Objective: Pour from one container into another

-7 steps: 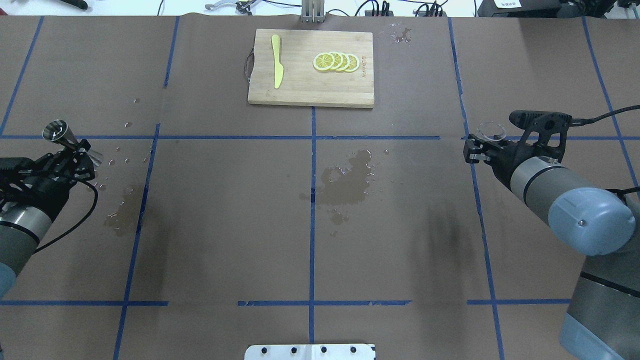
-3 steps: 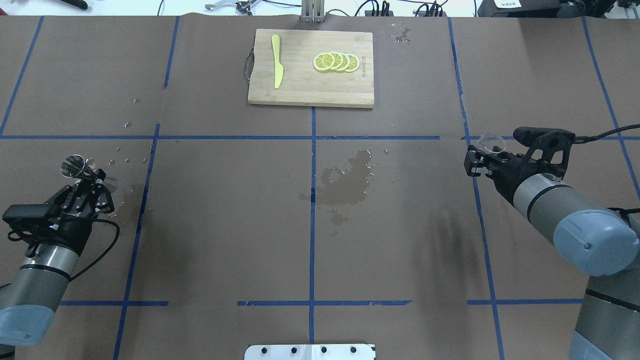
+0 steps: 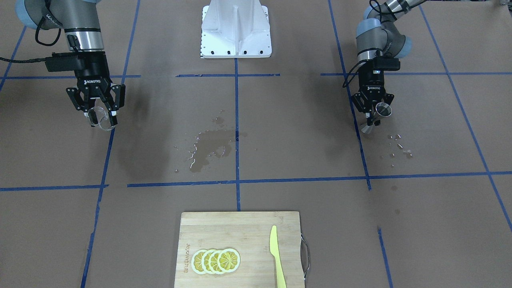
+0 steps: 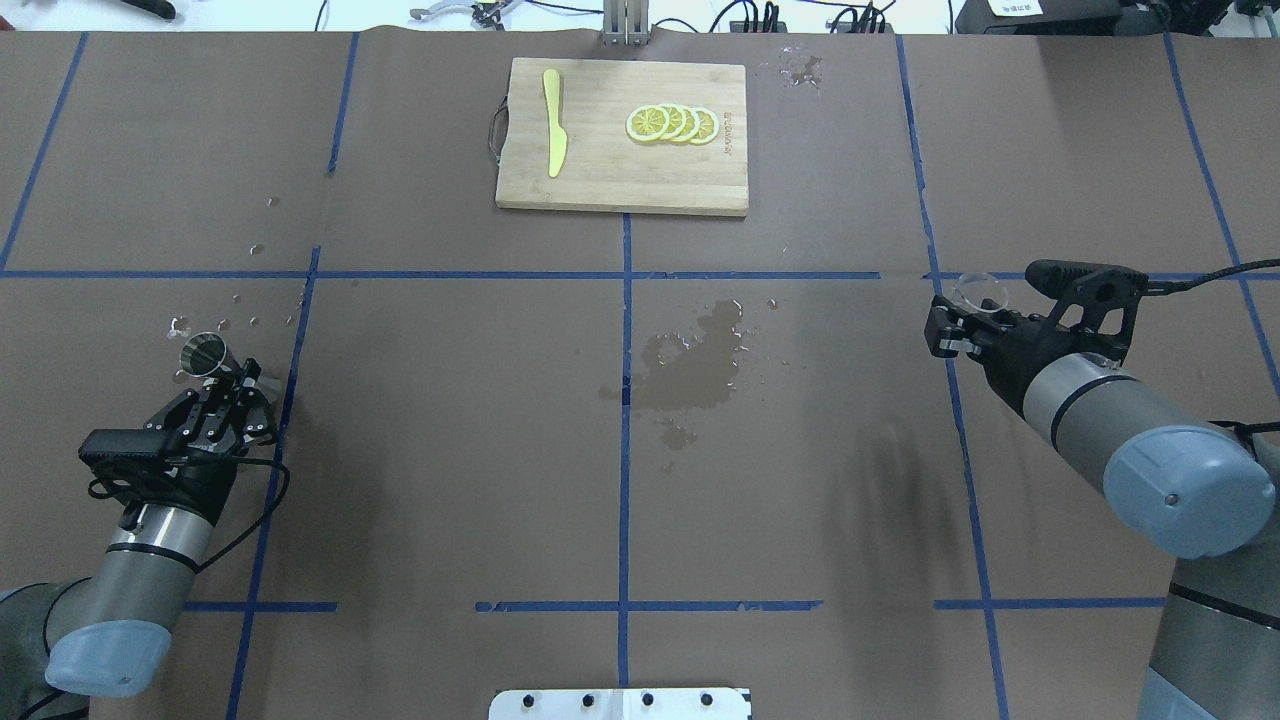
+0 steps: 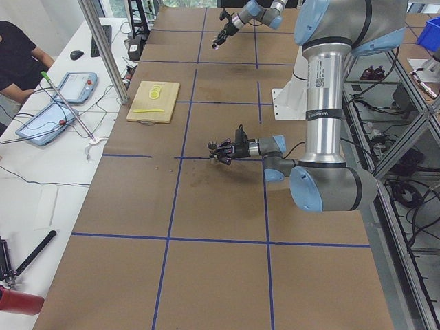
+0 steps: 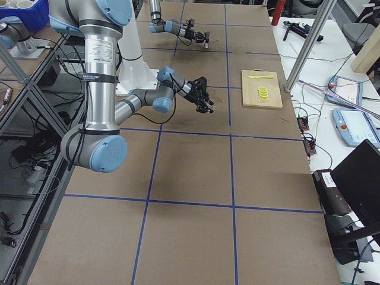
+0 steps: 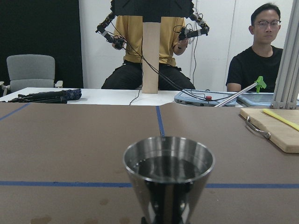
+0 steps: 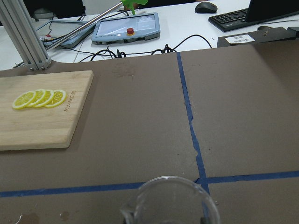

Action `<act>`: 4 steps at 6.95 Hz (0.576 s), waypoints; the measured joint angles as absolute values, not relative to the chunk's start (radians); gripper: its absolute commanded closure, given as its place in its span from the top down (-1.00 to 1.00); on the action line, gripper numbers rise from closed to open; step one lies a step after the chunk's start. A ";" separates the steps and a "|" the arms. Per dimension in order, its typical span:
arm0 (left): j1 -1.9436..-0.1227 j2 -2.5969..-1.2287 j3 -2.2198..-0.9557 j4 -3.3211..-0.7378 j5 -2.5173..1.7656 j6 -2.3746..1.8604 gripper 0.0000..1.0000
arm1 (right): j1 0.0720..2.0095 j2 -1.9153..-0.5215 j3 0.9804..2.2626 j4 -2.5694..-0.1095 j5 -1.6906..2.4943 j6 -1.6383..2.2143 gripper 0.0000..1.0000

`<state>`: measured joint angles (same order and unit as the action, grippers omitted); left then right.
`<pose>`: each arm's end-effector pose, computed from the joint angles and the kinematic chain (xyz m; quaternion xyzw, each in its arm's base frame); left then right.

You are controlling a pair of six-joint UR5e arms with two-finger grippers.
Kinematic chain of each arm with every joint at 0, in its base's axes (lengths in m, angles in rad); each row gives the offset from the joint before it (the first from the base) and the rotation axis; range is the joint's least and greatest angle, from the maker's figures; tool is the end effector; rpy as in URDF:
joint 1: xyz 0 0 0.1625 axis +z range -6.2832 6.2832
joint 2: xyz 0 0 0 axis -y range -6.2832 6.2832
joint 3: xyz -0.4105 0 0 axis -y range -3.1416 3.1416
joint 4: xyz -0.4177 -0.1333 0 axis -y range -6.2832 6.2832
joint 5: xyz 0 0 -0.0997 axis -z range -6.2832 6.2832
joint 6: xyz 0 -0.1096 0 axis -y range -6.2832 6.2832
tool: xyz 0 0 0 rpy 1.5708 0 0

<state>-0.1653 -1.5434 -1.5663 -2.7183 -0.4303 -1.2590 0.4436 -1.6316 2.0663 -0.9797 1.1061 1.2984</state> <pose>0.4461 -0.3105 0.5167 0.5503 0.3247 -0.2327 0.7332 -0.3637 -0.3748 0.3619 0.3552 -0.3769 0.1851 0.8351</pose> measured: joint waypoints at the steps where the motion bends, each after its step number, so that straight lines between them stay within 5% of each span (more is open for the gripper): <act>1: -0.162 -1.554 -1.556 -2.718 -0.431 -1.256 -1.00 | 0.438 -1.632 2.066 -0.980 1.106 1.307 -1.00; 4: -0.158 -1.558 -1.555 -2.717 -0.434 -1.213 -0.88 | 0.427 -1.632 2.066 -0.979 1.103 1.317 -1.00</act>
<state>-0.1582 -1.5576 -1.5551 -2.7167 -0.4343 -1.2132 0.4266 -1.6321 2.0663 -0.9787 1.1032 1.3173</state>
